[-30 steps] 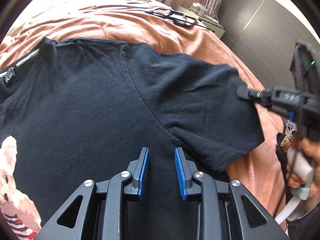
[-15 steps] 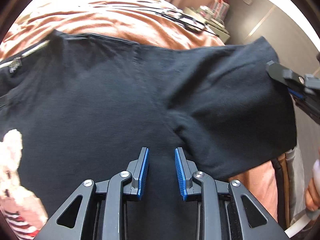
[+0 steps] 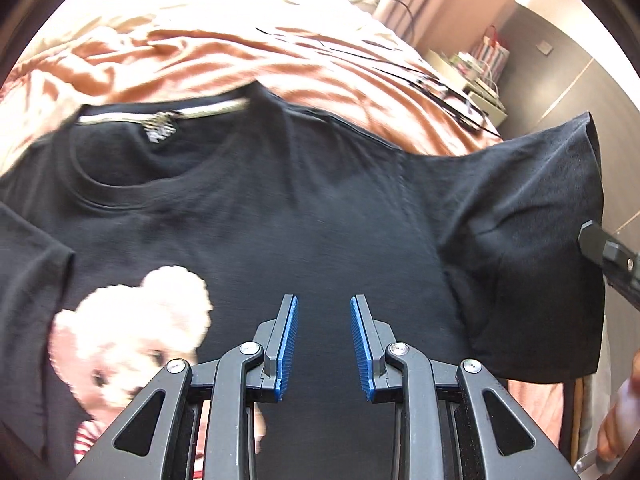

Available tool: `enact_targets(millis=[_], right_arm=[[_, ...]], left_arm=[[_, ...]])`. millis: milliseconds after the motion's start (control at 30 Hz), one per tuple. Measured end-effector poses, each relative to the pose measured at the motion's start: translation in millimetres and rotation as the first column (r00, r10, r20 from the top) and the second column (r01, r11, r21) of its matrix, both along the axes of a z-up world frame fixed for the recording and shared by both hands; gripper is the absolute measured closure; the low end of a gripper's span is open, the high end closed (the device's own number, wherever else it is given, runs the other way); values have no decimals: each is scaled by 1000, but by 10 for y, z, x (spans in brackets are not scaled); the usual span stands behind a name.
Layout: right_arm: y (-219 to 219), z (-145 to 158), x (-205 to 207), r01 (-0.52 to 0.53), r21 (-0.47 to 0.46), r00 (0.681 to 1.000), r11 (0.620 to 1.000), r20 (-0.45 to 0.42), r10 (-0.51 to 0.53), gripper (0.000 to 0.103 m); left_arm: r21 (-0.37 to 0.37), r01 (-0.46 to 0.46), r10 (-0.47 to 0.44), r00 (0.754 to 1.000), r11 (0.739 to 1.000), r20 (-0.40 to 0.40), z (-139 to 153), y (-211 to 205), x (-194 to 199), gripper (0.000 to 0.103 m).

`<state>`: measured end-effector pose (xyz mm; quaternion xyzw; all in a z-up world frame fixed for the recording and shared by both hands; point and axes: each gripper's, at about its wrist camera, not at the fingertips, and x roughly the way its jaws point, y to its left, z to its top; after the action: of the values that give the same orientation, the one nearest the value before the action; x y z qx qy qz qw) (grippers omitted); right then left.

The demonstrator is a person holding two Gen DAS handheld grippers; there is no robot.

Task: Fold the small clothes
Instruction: 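Fold the side edge over toward the collar and open the right gripper, then raise both tools and back away from the folded shirt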

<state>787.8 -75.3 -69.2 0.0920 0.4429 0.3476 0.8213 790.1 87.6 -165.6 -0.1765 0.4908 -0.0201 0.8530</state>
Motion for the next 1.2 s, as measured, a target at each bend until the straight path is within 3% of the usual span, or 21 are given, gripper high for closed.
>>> enact_targets(millis=[267,400,433,467,500,533,567,800,867,1033,1133,1200], right_arm=[[464,-307,83,-94,32,994,995,-48,95,99],[622,-504,122,-126,-30,991,992,-51,125,94],[629,-530,142,-131,-42,991,990,-47,129,73],[612,-537,165,-123,-56,992,991,-32,122,36],[605,-520,172,-102,-70,995,992,-10,102,22],[586,-493,171,-71,-83,997,994,26,73,17],[555,-482,200,-56,-83,997,995,41,60,17],[343,-622,426,63,-123,997,990,52,-57,20],[325,-698,514,89,-151,995,985,48,-83,35],[365,-887,582,122,-227,992,966,25,-120,53],[411,-1045,703,111,-266,993,958,-11,-118,66],[441,-1134,796,115,-273,991,955,-31,-128,67]], left_arm=[[55,-67,69,997,996,-25,-5,486,-165,73],[108,-96,105,991,990,-83,-63,689,-174,71],[105,-108,117,989,989,-87,-70,737,-181,67],[101,-120,129,988,988,-87,-73,769,-187,57],[96,-133,141,987,986,-80,-65,794,-190,52],[95,-143,149,986,985,-68,-57,810,-204,42],[94,-150,155,986,984,-53,-44,811,-204,38],[95,-117,117,993,989,1,-35,645,-8,37],[100,-106,106,994,989,14,-51,589,61,38],[175,-46,41,999,984,29,-138,388,210,38],[200,-35,30,999,979,26,-216,343,286,48],[206,-37,35,999,978,16,-282,350,332,57]])
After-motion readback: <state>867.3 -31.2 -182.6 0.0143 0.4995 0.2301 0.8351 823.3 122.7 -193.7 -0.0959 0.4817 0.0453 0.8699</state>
